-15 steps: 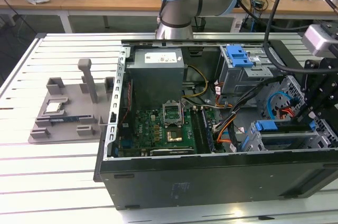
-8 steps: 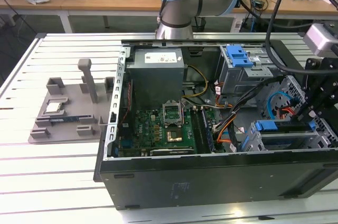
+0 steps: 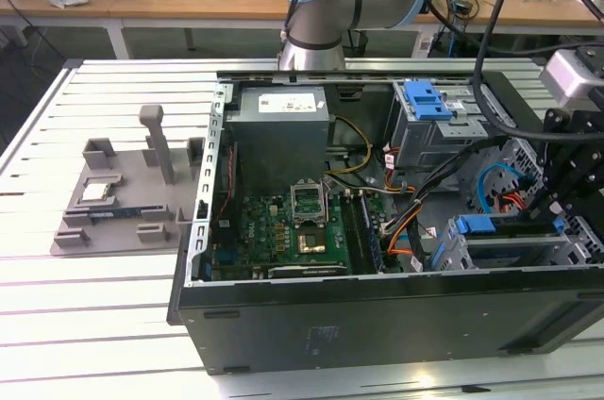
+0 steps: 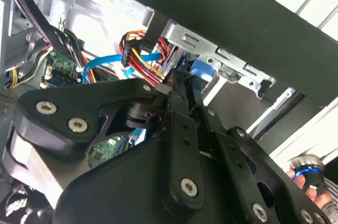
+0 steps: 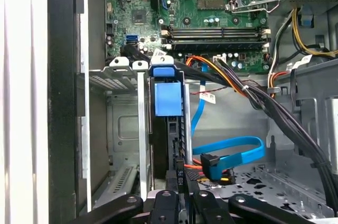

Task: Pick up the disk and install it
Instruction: 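Insert the first disk wire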

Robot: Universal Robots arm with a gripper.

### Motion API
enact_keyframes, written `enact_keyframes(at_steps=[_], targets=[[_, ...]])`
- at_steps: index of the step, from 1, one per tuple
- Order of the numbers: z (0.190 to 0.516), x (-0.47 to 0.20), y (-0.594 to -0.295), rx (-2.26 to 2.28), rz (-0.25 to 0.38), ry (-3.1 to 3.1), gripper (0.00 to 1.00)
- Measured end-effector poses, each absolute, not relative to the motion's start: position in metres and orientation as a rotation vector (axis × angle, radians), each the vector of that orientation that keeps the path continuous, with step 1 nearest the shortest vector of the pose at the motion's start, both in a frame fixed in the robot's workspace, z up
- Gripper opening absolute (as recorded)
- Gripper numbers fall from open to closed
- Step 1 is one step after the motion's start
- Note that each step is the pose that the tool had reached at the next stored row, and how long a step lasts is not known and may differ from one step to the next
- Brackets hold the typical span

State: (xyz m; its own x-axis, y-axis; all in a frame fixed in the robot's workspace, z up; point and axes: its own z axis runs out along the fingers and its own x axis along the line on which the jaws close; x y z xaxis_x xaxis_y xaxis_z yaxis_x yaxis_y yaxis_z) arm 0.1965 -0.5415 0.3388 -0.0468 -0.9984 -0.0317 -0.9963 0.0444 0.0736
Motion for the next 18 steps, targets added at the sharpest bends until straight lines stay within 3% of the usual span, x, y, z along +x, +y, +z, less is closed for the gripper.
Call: enact_keyframes(at_steps=[8, 12, 17, 18], targets=[[0.337, 0.197, -0.542, 2.148, -0.118, -2.249, 0.17], [0.338, 0.197, -0.542, 2.148, -0.117, -2.249, 0.25], [0.36, 0.197, -0.541, 2.148, -0.117, -2.249, 0.25], [0.367, 0.197, -0.541, 2.148, -0.117, -2.248, 0.11]])
